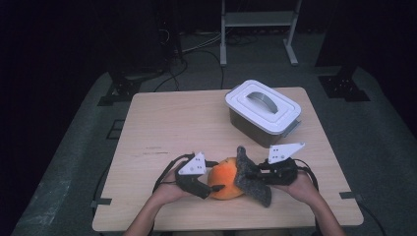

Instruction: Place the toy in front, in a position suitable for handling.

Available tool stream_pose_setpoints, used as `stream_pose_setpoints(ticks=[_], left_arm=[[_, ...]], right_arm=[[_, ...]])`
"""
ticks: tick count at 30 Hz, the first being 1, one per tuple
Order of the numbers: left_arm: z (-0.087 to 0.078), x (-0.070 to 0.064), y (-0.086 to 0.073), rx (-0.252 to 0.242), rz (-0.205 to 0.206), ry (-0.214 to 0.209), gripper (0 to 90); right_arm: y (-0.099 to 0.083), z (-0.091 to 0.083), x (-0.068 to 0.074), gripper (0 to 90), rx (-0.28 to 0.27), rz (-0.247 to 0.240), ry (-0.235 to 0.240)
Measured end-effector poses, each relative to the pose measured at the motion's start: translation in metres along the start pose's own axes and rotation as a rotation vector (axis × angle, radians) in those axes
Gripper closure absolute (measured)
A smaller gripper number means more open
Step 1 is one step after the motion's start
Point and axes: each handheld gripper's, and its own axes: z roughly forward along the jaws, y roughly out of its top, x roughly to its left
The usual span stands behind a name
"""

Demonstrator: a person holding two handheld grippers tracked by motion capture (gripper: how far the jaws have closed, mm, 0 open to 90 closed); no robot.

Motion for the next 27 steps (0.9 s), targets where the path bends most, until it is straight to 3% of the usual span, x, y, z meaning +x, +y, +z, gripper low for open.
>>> stream_pose_setpoints(ticks=[1,2,3,4,7,10,12,14,16,19,25,27], left_arm=[[0.002,0.003,0.000,0.023,-0.069,-0.027,13.4],[0.004,0.003,0.000,0.033,-0.102,-0.023,10.7],[0.005,0.002,0.000,0.029,-0.102,-0.022,10.9],[0.006,0.001,0.000,0.037,-0.087,-0.034,13.6],[0.003,-0.007,0.003,0.041,0.016,0.012,29.3],[0.002,-0.009,0.004,0.022,0.072,0.024,38.3],[0.004,-0.014,0.005,0.024,0.124,0.013,38.9],[0.006,-0.018,0.007,0.031,0.154,0.013,38.9],[0.006,-0.018,0.007,0.045,0.159,0.012,38.7],[0.005,-0.016,0.005,0.039,0.145,0.007,38.7],[0.005,-0.014,0.004,0.029,0.126,0.003,37.4],[0.005,-0.014,0.005,0.027,0.109,0.005,34.6]], right_arm=[[-0.001,0.001,0.000,76.5,0.002,0.003,0.009],[-0.001,0.002,0.001,76.5,0.005,0.004,0.024],[0.000,0.003,0.002,76.5,0.005,-0.002,0.034],[0.001,0.005,0.004,76.5,0.010,-0.004,0.044],[0.005,0.006,0.009,76.6,0.034,-0.027,0.053],[0.012,-0.001,0.014,77.1,-0.016,-0.045,0.032],[0.021,-0.003,0.020,77.1,-0.090,-0.060,0.039],[0.027,-0.001,0.026,77.2,-0.099,-0.079,0.030],[0.027,0.004,0.028,77.2,-0.066,-0.099,0.021],[0.020,0.007,0.021,77.2,-0.066,-0.079,0.034],[0.007,-0.003,0.007,76.9,-0.024,-0.051,-0.066],[0.004,-0.004,0.003,76.8,-0.027,-0.032,-0.065]])
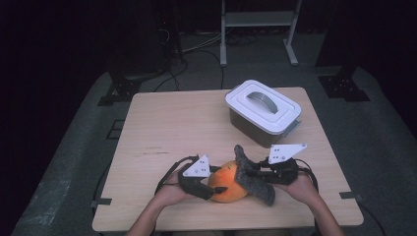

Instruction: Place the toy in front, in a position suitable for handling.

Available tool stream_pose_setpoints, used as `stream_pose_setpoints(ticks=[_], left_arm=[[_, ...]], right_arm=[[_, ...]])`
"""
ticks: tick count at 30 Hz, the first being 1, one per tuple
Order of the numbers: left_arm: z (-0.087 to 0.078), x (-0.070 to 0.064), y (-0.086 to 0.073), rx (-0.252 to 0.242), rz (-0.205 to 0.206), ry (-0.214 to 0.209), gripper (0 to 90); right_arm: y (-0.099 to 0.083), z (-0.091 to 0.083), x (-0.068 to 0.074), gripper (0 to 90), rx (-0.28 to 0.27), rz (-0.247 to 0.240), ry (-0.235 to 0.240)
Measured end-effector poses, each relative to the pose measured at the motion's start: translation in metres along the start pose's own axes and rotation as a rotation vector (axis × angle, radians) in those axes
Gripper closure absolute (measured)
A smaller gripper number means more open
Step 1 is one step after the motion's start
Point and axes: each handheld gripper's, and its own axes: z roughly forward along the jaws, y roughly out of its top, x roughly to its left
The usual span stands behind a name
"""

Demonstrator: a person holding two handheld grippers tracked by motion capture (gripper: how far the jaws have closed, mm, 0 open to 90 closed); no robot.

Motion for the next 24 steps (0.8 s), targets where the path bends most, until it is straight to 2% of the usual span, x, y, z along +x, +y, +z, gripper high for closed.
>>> stream_pose_setpoints(ticks=[2,5,7,9,15,20,24], left_arm=[[0.001,0.001,0.002,-0.006,-0.039,0.001,27.2],[0.000,0.002,0.005,-0.051,-0.108,-0.014,21.1],[0.000,0.001,0.006,-0.039,-0.088,-0.008,22.7],[-0.001,-0.001,0.005,-0.033,-0.057,0.007,30.8],[-0.004,0.003,0.003,-0.009,-0.042,0.026,34.5],[-0.013,0.012,-0.002,-0.006,-0.077,0.088,35.1],[-0.014,0.013,-0.003,-0.002,-0.098,0.069,31.4]], right_arm=[[-0.001,0.002,0.000,76.7,0.001,0.003,-0.003],[-0.001,0.004,0.000,76.4,-0.001,0.008,0.003],[-0.001,0.005,0.000,76.5,-0.001,0.010,0.012],[-0.001,0.005,0.001,76.6,0.006,0.009,0.023],[0.000,0.006,0.006,77.1,0.032,0.007,0.069],[0.002,0.010,0.011,77.1,0.045,-0.006,0.107],[0.004,0.013,0.013,77.0,0.052,-0.013,0.114]])
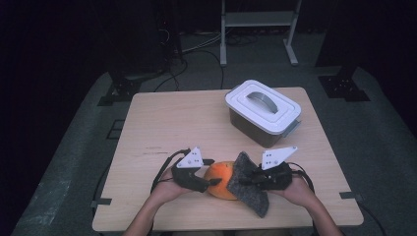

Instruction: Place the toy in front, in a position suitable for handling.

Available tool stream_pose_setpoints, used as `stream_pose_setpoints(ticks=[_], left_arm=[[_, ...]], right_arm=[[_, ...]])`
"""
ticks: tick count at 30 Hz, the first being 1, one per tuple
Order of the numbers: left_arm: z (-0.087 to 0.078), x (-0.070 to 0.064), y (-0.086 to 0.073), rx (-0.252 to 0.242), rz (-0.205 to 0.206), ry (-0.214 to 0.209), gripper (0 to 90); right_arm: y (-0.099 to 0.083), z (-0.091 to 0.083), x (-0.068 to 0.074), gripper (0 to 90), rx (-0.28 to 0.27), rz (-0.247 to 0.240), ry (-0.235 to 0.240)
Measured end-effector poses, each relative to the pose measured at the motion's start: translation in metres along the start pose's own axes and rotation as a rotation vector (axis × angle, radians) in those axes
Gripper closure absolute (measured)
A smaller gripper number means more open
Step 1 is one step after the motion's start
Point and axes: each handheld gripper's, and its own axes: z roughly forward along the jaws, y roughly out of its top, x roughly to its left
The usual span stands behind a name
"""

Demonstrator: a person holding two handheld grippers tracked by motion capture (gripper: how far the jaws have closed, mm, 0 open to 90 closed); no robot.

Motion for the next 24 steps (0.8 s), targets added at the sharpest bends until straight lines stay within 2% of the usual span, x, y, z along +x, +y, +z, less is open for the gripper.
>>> stream_pose_setpoints(ticks=[2,4,6,8,10,13,18,20,24], left_arm=[[0.001,-0.001,0.001,-0.002,0.004,-0.003,31.5],[0.001,-0.002,0.001,-0.012,0.010,-0.015,31.5],[0.005,-0.004,0.000,-0.026,0.025,-0.037,31.6],[0.007,-0.008,0.001,-0.029,0.042,-0.043,32.4],[0.007,-0.009,0.002,-0.022,0.056,-0.042,33.1],[0.006,-0.008,0.000,-0.030,0.052,-0.044,34.9],[0.005,-0.005,-0.001,-0.031,0.042,-0.037,35.0],[0.005,-0.004,-0.002,-0.035,0.031,-0.037,34.7],[0.005,-0.005,0.002,-0.028,0.022,-0.033,29.5]], right_arm=[[0.001,-0.001,0.000,77.1,-0.003,-0.005,-0.014],[0.003,-0.004,0.000,77.2,-0.029,-0.006,-0.023],[0.006,-0.008,-0.003,77.3,-0.103,0.012,-0.003],[0.010,-0.008,-0.003,77.3,-0.123,0.003,-0.020],[0.011,-0.005,-0.004,77.3,-0.112,-0.006,-0.028],[0.008,-0.004,-0.006,77.3,-0.103,-0.002,-0.038],[-0.003,-0.008,-0.014,77.1,-0.057,0.007,-0.090],[-0.007,-0.009,-0.016,77.1,-0.055,0.026,-0.087],[-0.007,-0.007,-0.016,76.9,-0.049,0.027,-0.088]])
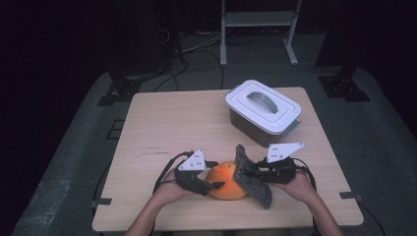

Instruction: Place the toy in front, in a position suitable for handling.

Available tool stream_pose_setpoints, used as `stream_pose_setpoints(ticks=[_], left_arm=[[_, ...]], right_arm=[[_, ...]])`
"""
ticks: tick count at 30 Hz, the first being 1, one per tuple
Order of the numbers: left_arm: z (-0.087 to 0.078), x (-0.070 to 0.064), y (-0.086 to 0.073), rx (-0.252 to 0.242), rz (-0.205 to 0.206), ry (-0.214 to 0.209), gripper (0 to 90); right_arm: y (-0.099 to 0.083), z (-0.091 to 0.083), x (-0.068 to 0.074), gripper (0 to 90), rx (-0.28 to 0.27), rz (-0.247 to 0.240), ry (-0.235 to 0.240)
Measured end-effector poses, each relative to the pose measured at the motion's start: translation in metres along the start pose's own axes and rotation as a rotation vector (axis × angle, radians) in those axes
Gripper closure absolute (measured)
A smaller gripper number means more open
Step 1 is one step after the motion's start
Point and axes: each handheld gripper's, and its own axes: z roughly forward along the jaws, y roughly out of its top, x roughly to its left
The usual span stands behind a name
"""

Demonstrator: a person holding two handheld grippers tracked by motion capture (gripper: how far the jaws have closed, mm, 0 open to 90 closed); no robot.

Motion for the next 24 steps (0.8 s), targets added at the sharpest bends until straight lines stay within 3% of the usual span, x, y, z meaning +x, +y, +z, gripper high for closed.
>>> stream_pose_setpoints(ticks=[5,10,14,21,24], left_arm=[[0.001,-0.003,0.005,-0.013,-0.007,-0.005,23.1],[0.003,-0.004,0.003,0.007,0.012,0.007,26.1],[0.003,0.000,-0.001,0.031,0.002,0.015,26.2],[-0.005,0.008,-0.004,0.043,-0.026,0.070,26.2],[-0.006,0.006,-0.002,0.040,-0.013,0.043,26.0]], right_arm=[[0.000,0.001,-0.001,76.9,-0.006,0.010,-0.008],[0.000,0.002,0.001,77.0,-0.001,0.011,0.008],[0.002,0.005,0.006,77.1,0.013,-0.004,0.034],[0.006,0.009,0.016,77.2,0.028,-0.026,0.054],[0.007,0.011,0.017,77.2,0.029,-0.031,0.058]])
